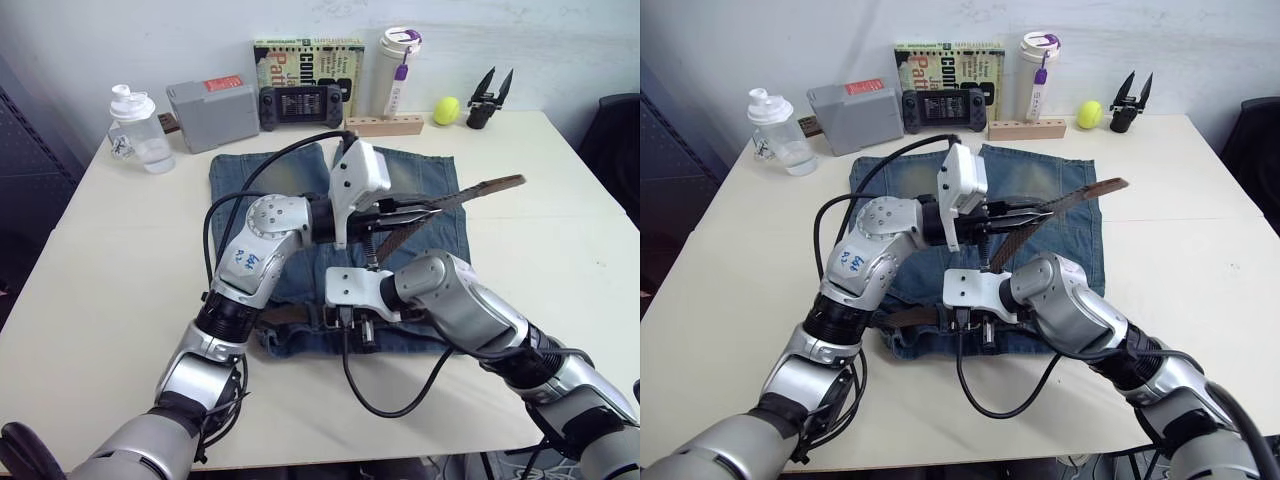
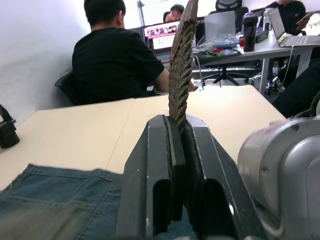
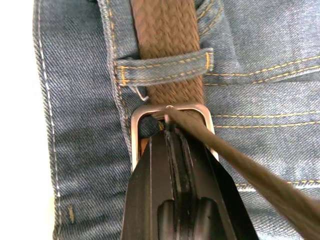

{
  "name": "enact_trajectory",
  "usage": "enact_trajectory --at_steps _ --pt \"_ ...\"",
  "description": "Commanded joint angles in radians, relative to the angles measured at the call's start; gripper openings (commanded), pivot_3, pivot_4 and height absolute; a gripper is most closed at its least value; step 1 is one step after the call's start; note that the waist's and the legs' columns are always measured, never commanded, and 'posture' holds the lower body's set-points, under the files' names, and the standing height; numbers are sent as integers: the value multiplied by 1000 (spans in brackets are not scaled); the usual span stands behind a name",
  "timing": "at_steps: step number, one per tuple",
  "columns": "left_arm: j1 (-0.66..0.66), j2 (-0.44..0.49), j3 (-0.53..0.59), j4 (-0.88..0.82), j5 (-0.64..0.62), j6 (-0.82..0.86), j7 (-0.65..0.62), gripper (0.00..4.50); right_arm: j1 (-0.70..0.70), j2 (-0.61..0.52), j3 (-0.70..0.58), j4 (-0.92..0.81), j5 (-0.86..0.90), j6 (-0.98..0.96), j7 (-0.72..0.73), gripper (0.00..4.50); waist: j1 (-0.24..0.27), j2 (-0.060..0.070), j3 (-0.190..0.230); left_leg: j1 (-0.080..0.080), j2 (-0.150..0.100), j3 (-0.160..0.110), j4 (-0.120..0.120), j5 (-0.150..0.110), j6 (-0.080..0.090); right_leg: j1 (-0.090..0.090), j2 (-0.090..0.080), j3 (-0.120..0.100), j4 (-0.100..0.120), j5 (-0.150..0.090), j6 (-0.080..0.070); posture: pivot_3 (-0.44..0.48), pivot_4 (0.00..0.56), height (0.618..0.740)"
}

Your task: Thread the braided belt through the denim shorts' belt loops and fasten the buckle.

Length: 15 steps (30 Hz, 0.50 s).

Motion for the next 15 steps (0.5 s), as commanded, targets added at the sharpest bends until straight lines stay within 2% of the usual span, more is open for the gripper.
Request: enact_trajectory --at_steps 1,4,8,9,10,15 --pt "-87 -50 63 -129 -45 -68 51 0 148 26 236 152 28 34 60 13 0 0 0 0 0 0 0 0 0 0 0 0 0 0 0 0 150 726" --pt "14 57 89 -133 13 -64 53 0 158 41 153 148 44 33 18 13 -2 1 -1 1 0 0 0 0 0 0 0 0 0 0 0 0 150 726" --pt "206 218 154 -173 50 -64 12 0 192 75 -31 90 84 42 -68 13 -6 3 -3 1 0 -1 -1 0 0 0 0 0 0 0 0 0 150 726" --pt "250 251 161 -183 64 -70 3 0 200 79 -66 69 92 41 -79 13 -8 3 -3 5 0 -1 -5 0 0 1 0 2 0 0 0 0 150 726" --pt "300 282 172 -201 68 -69 -1 0 215 80 -103 40 99 46 -89 13 -11 3 -3 12 1 0 -11 0 -1 3 0 4 0 -1 -1 0 150 726" --pt "502 405 189 -293 108 -100 -15 0 279 91 -263 -97 155 63 -155 13 -23 6 1 11 2 0 -13 0 -3 1 0 3 0 -2 -3 0 150 726"
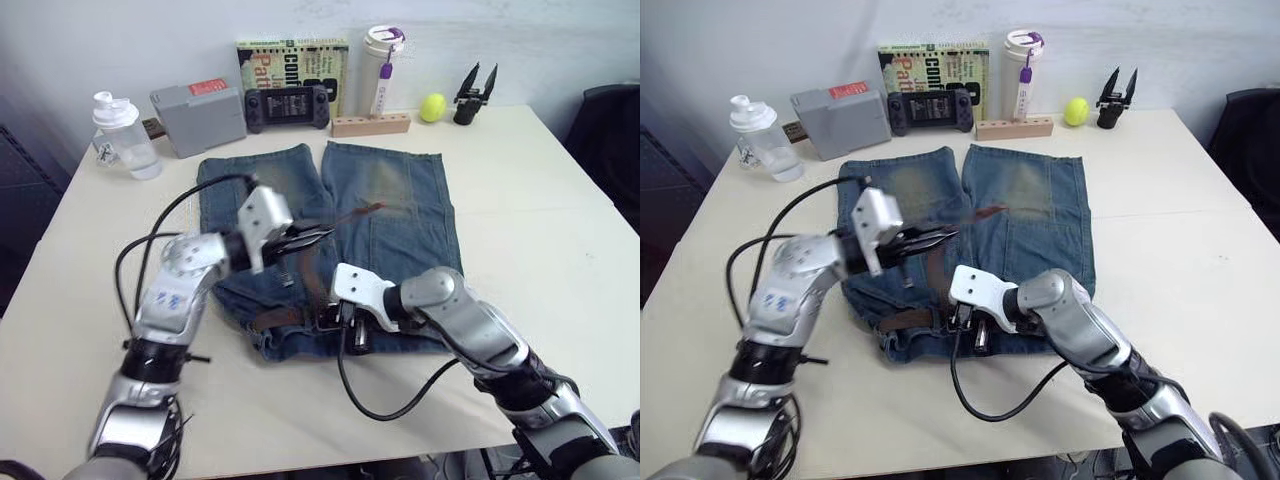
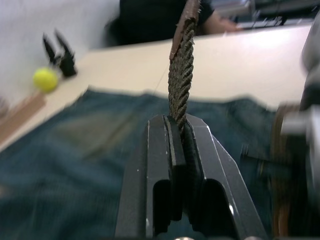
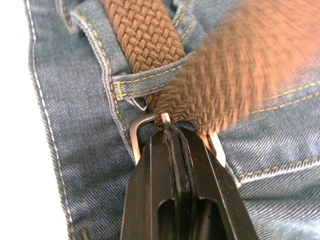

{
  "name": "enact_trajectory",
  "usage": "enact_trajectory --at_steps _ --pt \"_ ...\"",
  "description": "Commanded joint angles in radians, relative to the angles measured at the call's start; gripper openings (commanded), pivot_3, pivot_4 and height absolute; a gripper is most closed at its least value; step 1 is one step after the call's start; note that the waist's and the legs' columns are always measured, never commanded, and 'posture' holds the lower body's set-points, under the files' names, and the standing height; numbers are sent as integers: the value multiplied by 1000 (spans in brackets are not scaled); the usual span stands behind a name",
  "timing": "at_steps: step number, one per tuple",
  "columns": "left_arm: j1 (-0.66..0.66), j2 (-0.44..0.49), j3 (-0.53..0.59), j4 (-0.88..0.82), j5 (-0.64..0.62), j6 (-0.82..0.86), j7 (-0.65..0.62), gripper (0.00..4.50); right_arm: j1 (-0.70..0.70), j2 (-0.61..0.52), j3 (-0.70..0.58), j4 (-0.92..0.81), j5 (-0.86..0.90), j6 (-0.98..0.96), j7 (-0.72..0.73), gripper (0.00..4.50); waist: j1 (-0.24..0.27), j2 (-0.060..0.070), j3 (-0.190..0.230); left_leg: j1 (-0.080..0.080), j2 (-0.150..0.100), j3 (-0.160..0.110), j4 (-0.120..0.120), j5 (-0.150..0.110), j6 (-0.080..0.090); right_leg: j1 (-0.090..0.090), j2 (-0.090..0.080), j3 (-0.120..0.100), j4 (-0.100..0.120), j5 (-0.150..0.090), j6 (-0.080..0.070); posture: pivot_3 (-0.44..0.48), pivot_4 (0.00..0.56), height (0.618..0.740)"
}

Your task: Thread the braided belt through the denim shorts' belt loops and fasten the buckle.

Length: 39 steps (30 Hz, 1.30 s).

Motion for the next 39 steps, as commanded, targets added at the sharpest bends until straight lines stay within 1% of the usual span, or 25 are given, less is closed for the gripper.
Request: enact_trajectory --at_steps 1,3,5,7,11,13,14,16,17,18,21,23,30,32,36,39 --pt "228 149 38 -164 71 -88 -32 0 121 14 -129 -116 84 80 -69 13 8 0 3 -1 0 0 1 0 0 0 0 0 0 0 0 0 150 726" --pt "288 197 36 -182 105 -128 -48 0 131 27 -185 -160 110 96 -88 13 18 3 6 -3 0 -3 2 0 0 -1 -1 0 -1 0 0 0 150 726" --pt "327 236 38 -189 128 -168 -54 0 139 34 -238 -210 151 114 -100 13 22 4 10 -8 -1 -1 2 0 1 -6 -3 -1 0 0 0 0 150 726" --pt "343 254 40 -197 135 -185 -52 0 145 45 -277 -243 181 126 -119 13 26 4 13 -15 -2 -1 4 0 1 -14 -3 0 2 0 0 0 150 726" --pt "356 271 47 -218 128 -198 -48 0 164 39 -332 -308 238 120 -152 1380 22 5 16 -19 -3 1 4 1 1 -18 -3 0 3 0 1 0 150 726" --pt "356 272 40 -224 131 -200 -44 0 181 35 -376 -346 283 120 -163 2191 23 4 16 -19 -3 1 3 1 1 -18 -3 0 3 0 1 0 150 726" --pt "357 273 38 -225 131 -201 -43 0 187 32 -392 -360 303 123 -169 2672 23 4 16 -19 -2 1 3 1 1 -18 -2 0 3 0 1 0 150 726" --pt "357 279 34 -229 135 -207 -48 0 227 -36 -385 -402 290 55 -161 3582 24 4 17 -19 -3 1 3 1 1 -18 -2 0 3 0 1 0 150 726" --pt "357 282 33 -230 137 -209 -49 0 243 -65 -375 -414 280 23 -159 4127 24 4 17 -19 -3 1 3 0 1 -18 -2 0 3 0 1 0 150 726" --pt "356 285 34 -231 135 -209 -51 0 271 -110 -348 -425 251 -33 -156 4453 24 3 17 -19 -3 1 3 0 1 -18 -2 0 2 0 1 0 150 726" --pt "345 291 42 -229 118 -201 -58 0 340 -203 -251 -402 122 -196 -200 4489 23 3 18 -19 -3 2 3 0 1 -18 -2 0 2 0 1 0 150 726" --pt "338 293 48 -226 108 -196 -62 0 364 -215 -210 -374 55 -270 -257 4489 23 2 18 -19 -3 2 3 0 1 -18 -2 0 2 0 1 0 150 726" --pt "331 298 59 -233 74 -173 -69 0 394 -166 -127 -311 -117 -337 -427 4489 23 2 18 -18 -2 4 3 1 1 -18 -2 0 2 0 1 0 150 726" --pt "328 299 62 -235 66 -167 -67 0 400 -182 -91 -298 -184 -364 -447 4489 24 2 18 -18 -2 4 3 1 1 -18 -2 0 2 0 1 0 150 726" --pt "321 301 63 -231 61 -161 -65 0 427 -145 -103 -281 -217 -360 -500 4489 26 2 18 -18 -2 3 4 1 1 -17 -2 0 2 0 1 0 150 726" --pt "320 307 63 -226 69 -162 -67 0 430 -127 -114 -284 -230 -347 -513 3746 25 2 18 -17 -2 3 3 1 1 -17 -2 0 2 0 1 0 150 726"
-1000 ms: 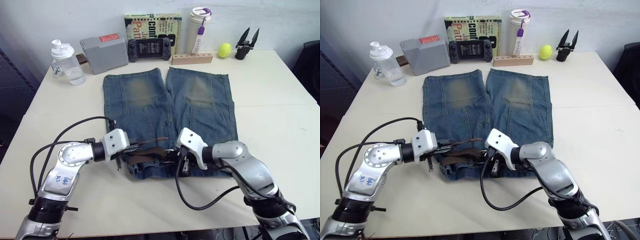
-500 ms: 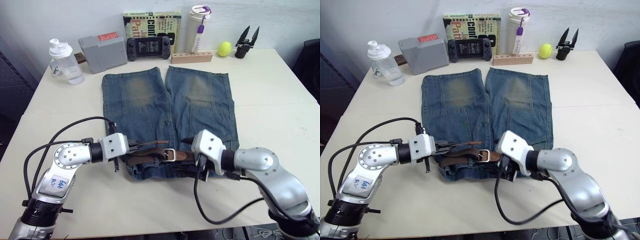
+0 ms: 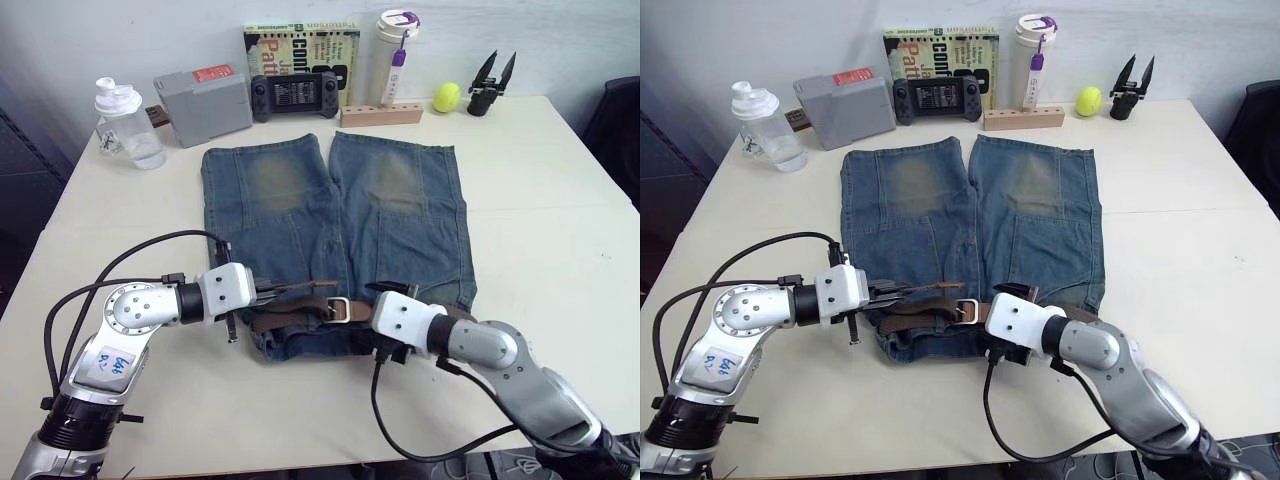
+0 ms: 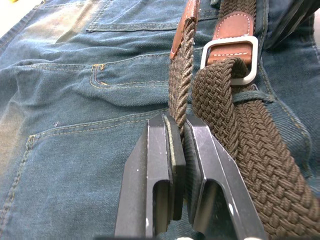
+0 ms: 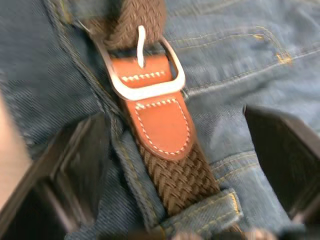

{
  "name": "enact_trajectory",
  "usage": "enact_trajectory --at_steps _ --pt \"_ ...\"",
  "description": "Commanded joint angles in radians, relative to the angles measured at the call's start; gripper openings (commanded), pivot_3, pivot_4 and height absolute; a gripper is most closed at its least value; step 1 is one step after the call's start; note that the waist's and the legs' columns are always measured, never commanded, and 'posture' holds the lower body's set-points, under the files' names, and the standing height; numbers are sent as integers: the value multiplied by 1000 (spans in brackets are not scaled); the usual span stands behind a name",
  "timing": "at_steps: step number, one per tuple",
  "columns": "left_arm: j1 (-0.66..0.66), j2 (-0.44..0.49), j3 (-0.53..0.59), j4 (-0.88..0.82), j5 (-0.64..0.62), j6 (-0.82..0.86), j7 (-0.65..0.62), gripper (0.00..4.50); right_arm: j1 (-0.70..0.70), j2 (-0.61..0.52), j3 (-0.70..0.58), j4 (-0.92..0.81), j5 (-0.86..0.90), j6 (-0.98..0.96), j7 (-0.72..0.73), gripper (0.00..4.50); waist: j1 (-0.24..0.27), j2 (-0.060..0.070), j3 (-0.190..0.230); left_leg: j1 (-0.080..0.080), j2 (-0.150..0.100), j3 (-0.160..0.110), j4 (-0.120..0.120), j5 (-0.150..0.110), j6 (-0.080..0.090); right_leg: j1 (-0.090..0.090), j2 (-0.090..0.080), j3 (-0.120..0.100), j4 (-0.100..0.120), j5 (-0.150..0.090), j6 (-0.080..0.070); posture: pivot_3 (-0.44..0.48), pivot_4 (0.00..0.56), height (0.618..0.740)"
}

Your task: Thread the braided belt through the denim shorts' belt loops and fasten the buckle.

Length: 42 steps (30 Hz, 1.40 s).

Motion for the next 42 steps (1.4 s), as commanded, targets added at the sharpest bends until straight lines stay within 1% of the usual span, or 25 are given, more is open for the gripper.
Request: enact_trajectory --at_steps 1,7,8,9,14,22,28,32,37,42 --pt "-17 17 22 -28 -11 -6 -2 0 2 11 -31 8 -48 29 -34 3312 0 0 0 0 0 0 0 0 0 0 0 0 0 0 0 0 150 726" --pt "-32 16 13 -19 -7 -8 -3 0 -2 14 -23 10 -56 65 -13 544 0 0 0 0 0 0 0 0 0 0 0 0 0 0 0 0 150 726" --pt "-34 15 12 -17 -6 -7 -3 0 -3 15 -23 9 -58 67 -12 179 0 0 0 0 0 0 0 0 0 0 0 0 0 0 0 0 150 726" --pt "-40 14 11 -13 -6 -6 -3 0 -7 16 -21 9 -58 68 -10 78 0 0 0 0 0 0 0 0 0 0 0 0 0 0 0 0 150 726" --pt "-67 19 0 12 10 -19 -11 0 -46 3 -14 3 -81 31 -4 78 -1 0 0 0 0 0 0 0 0 0 0 0 0 0 0 0 150 726" --pt "-96 50 -38 67 63 -65 -47 0 -109 -86 14 26 -176 -188 42 78 -3 0 0 0 0 2 0 0 0 -1 1 0 0 0 0 0 150 726" --pt "-115 53 -55 92 93 -93 -50 0 -122 -80 -5 50 -183 -249 70 78 -3 0 0 -1 0 8 0 0 0 -1 1 0 0 0 0 0 150 726" --pt "-128 49 -63 90 112 -145 -51 0 -133 -41 -23 45 -152 -222 94 78 -3 0 0 -1 1 9 0 0 0 -1 2 0 0 0 0 0 150 726" --pt "-138 66 -76 98 157 -273 -61 0 -138 0 -39 42 -129 -176 126 78 -3 0 0 -1 1 9 0 0 0 -1 2 0 0 0 0 0 150 726" --pt "-178 98 -92 150 257 -378 -33 0 -148 6 -49 48 -134 -178 145 78 -3 0 0 0 1 9 0 0 0 -1 2 0 0 0 0 0 150 726"
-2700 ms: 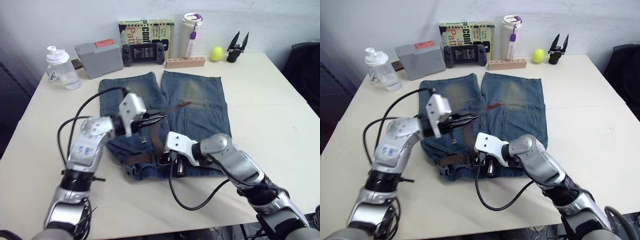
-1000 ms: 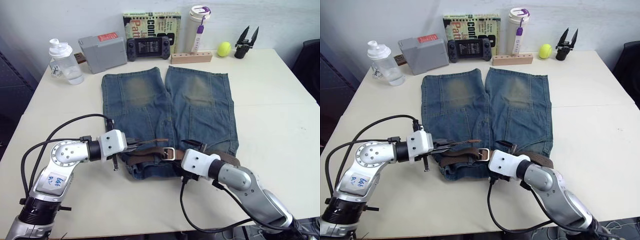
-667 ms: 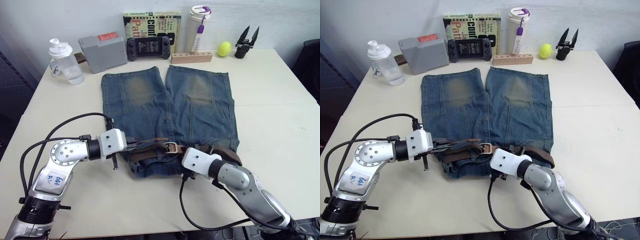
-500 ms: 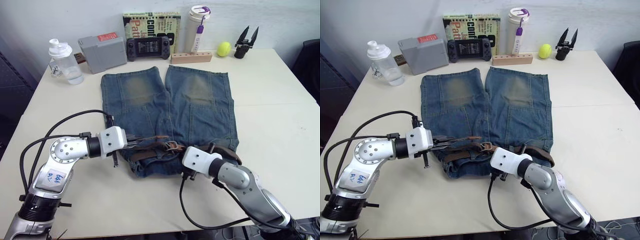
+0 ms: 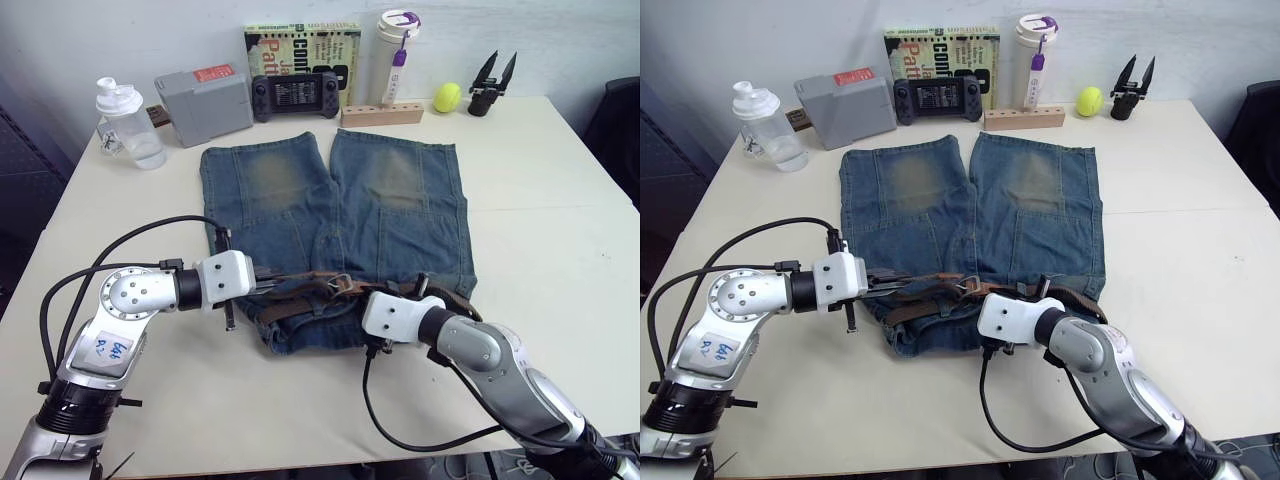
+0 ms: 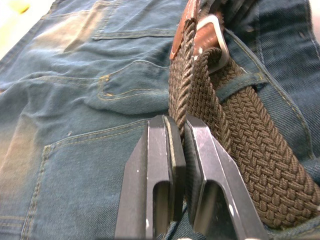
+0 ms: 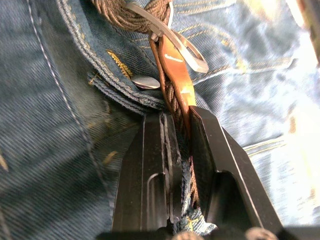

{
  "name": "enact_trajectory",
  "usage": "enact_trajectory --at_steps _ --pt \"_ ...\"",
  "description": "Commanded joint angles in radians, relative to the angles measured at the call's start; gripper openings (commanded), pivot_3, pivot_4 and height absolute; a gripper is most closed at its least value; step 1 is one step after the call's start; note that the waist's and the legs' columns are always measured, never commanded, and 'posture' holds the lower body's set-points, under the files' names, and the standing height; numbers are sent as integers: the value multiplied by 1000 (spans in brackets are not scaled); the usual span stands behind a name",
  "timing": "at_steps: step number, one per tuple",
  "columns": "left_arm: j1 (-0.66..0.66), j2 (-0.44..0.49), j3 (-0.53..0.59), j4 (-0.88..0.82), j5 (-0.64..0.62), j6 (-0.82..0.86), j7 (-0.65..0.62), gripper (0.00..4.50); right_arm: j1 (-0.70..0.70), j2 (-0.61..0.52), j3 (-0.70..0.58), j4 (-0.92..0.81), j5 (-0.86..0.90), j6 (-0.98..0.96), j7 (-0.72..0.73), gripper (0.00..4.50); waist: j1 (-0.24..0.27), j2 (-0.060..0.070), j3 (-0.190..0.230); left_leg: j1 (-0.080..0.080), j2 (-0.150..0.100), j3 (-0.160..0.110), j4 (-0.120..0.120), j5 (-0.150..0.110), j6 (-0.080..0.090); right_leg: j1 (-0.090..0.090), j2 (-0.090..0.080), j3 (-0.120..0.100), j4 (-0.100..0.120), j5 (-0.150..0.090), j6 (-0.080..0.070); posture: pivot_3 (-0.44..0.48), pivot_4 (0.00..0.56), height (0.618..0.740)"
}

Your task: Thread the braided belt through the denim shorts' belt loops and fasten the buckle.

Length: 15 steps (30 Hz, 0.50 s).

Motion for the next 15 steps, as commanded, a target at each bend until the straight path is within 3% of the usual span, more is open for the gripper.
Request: enact_trajectory --at_steps 1,15 --pt "-38 14 -6 15 62 -69 27 0 -23 11 -27 -32 10 -13 10 78 0 0 0 0 0 0 0 0 0 0 0 0 0 0 0 0 150 726" --pt "-83 24 -34 45 132 -103 37 0 -24 30 -26 -36 6 -6 18 78 0 0 0 0 0 0 0 0 0 -1 0 0 1 0 0 0 150 726"
